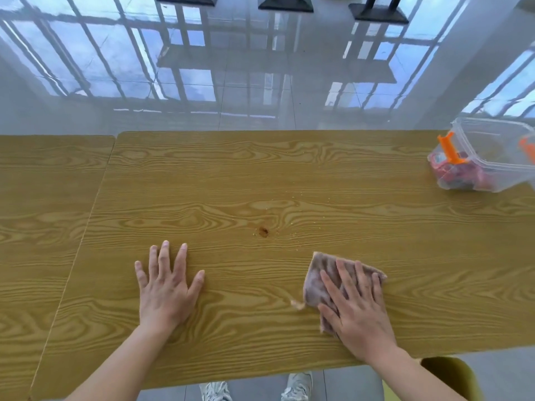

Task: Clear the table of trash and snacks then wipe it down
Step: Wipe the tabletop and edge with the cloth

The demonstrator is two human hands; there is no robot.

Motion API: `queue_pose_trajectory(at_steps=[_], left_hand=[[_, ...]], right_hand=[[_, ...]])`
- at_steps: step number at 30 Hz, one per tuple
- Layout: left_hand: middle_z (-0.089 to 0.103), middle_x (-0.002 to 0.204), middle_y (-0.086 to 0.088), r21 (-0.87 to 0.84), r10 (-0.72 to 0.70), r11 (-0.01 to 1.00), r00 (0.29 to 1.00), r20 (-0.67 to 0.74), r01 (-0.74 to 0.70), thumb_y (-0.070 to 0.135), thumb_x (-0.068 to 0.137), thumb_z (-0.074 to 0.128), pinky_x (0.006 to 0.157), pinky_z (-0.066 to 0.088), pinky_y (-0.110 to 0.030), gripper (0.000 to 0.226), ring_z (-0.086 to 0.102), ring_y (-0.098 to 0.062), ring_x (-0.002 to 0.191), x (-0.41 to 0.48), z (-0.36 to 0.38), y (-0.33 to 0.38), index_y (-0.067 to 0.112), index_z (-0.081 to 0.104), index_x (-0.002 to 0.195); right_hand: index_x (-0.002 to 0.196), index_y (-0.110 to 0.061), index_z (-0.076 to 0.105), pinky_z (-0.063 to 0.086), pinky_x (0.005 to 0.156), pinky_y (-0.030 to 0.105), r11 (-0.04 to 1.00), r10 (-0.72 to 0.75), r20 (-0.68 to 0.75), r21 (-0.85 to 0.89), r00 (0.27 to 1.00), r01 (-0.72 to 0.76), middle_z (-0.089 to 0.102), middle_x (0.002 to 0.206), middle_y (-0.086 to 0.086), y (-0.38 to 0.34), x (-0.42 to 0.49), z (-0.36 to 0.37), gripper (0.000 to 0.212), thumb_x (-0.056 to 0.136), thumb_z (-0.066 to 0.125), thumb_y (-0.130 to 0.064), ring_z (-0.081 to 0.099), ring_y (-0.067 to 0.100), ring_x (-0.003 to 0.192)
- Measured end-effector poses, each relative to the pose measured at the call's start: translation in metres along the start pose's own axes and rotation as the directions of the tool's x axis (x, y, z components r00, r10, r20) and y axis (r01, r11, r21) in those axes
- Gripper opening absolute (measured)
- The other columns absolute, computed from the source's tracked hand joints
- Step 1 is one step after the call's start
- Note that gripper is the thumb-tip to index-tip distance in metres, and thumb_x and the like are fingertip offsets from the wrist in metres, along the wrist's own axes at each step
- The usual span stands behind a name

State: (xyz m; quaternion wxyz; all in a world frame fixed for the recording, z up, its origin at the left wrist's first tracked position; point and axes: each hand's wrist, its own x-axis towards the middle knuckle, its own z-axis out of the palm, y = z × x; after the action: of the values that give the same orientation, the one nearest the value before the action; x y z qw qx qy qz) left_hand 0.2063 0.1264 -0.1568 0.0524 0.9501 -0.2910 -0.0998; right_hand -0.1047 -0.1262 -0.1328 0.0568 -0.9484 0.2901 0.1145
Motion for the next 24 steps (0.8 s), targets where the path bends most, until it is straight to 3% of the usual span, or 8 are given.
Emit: queue_pose_trajectory(at_steps=[2, 4, 8, 10, 13, 17, 20, 24], left_hand=[[-0.002, 0.168, -0.007, -0.038, -0.038, 0.999, 0.999, -0.004, 0.038, 0.076, 0.087, 0.009, 0.121, -0.012, -0.056, 0.083, -0.016, -0.024, 0.153, 0.003, -0.001, 0.012, 0.034, 0.011, 0.159], [-0.006, 0.168, -0.008, -0.033, -0.046, 0.998, 0.999, -0.016, 0.046, 0.076, 0.087, 0.005, 0.119, -0.015, -0.057, 0.084, -0.019, -0.025, 0.153, 0.003, 0.001, 0.021, 0.033, 0.006, 0.159], [-0.004, 0.168, -0.010, 0.023, -0.036, 0.999, 0.998, -0.041, 0.037, 0.075, 0.090, 0.004, 0.120, -0.012, -0.059, 0.083, -0.017, -0.028, 0.153, 0.004, 0.007, 0.021, 0.030, 0.004, 0.160], [-0.002, 0.168, -0.011, 0.029, -0.034, 0.999, 0.998, -0.046, 0.035, 0.075, 0.090, 0.004, 0.120, -0.010, -0.059, 0.084, -0.014, -0.029, 0.154, 0.003, 0.008, 0.020, 0.030, 0.006, 0.160], [-0.001, 0.168, -0.010, 0.028, -0.034, 0.999, 0.998, -0.050, 0.035, 0.076, 0.089, 0.004, 0.121, -0.009, -0.058, 0.085, -0.013, -0.028, 0.154, 0.001, 0.007, 0.021, 0.029, 0.008, 0.160], [0.001, 0.168, -0.010, 0.006, -0.035, 0.999, 0.998, -0.050, 0.035, 0.075, 0.089, 0.006, 0.121, -0.008, -0.058, 0.084, -0.011, -0.028, 0.154, -0.001, 0.004, 0.024, 0.029, 0.011, 0.160], [0.000, 0.168, -0.010, 0.029, -0.038, 0.999, 0.998, -0.041, 0.039, 0.074, 0.089, 0.007, 0.121, -0.006, -0.059, 0.084, -0.012, -0.028, 0.154, 0.001, 0.003, 0.026, 0.029, 0.009, 0.160], [0.002, 0.168, -0.010, 0.030, -0.046, 0.998, 0.998, -0.043, 0.047, 0.073, 0.088, 0.008, 0.121, -0.005, -0.058, 0.085, -0.009, -0.028, 0.154, -0.001, 0.003, 0.025, 0.028, 0.010, 0.160]], right_hand=[[0.157, -0.030, 0.018, 0.010, 0.120, 0.058, 1.000, -0.006, 0.022, -0.023, 1.000, 0.006, 0.006, 0.167, 0.006, 0.030, -0.010, 0.000, 0.070, 0.098, 0.016, -0.067, 0.001, 0.032, 0.153], [0.158, -0.033, 0.008, 0.004, 0.121, 0.055, 0.981, 0.194, 0.013, -0.020, 0.981, -0.194, -0.004, 0.168, 0.002, 0.057, 0.005, -0.008, 0.072, 0.096, 0.009, -0.069, -0.006, 0.028, 0.153], [0.156, -0.042, -0.002, -0.007, 0.119, 0.057, 0.801, 0.580, 0.036, 0.157, 0.814, -0.578, -0.015, 0.166, -0.003, 0.054, 0.073, -0.027, 0.077, 0.086, -0.004, -0.075, -0.015, 0.031, 0.151], [0.154, -0.045, -0.007, -0.010, 0.118, 0.059, 0.815, 0.556, 0.045, 0.167, 0.830, -0.555, -0.020, 0.165, -0.002, 0.030, 0.086, -0.028, 0.072, 0.088, -0.006, -0.074, -0.019, 0.034, 0.150], [0.153, -0.046, -0.011, -0.016, 0.118, 0.057, 0.958, 0.272, -0.025, 0.101, 0.962, -0.269, -0.022, 0.165, -0.003, -0.013, 0.058, -0.009, 0.063, 0.096, 0.004, -0.070, -0.020, 0.035, 0.150], [0.158, -0.032, 0.010, 0.007, 0.120, 0.057, 0.999, 0.047, -0.089, 0.030, 0.995, -0.045, 0.000, 0.168, 0.003, 0.006, 0.025, 0.004, 0.068, 0.099, 0.019, -0.064, 0.003, 0.032, 0.153], [0.155, -0.041, -0.005, -0.002, 0.121, 0.055, 0.952, 0.302, -0.088, 0.083, 0.949, -0.295, -0.013, 0.166, -0.002, 0.053, 0.072, -0.013, 0.065, 0.097, 0.002, -0.067, -0.011, 0.028, 0.153], [0.155, -0.047, 0.006, -0.004, 0.119, 0.060, 0.781, 0.589, 0.012, 0.249, 0.808, -0.573, -0.008, 0.167, -0.006, 0.058, 0.152, -0.040, 0.062, 0.096, 0.004, -0.066, -0.010, 0.035, 0.151]])
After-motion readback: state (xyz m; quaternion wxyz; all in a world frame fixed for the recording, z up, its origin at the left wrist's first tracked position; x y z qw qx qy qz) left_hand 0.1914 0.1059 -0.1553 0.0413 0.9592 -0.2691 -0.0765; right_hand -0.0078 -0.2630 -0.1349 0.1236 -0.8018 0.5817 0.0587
